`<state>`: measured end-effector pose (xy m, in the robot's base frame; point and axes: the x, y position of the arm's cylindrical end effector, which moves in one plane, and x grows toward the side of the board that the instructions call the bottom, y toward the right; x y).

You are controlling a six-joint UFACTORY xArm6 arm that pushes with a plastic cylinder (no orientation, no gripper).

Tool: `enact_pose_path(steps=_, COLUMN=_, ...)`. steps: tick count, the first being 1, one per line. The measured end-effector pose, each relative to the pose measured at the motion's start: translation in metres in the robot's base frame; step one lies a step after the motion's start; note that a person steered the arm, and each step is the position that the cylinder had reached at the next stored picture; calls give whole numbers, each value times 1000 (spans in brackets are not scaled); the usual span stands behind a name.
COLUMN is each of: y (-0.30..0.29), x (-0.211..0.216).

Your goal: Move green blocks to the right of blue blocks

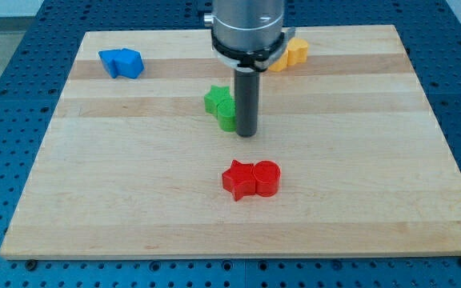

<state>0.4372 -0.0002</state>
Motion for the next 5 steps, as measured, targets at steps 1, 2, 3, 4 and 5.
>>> enact_pose_path(steps=1, y=-13, x=-10)
enact_pose_path(steps=2, y=-13, x=-27)
enact_pose_path(steps=3, y=-22, x=-52)
enact_pose_path(steps=4, y=-37, x=-80)
enact_pose_path(steps=5, y=-61, x=-105)
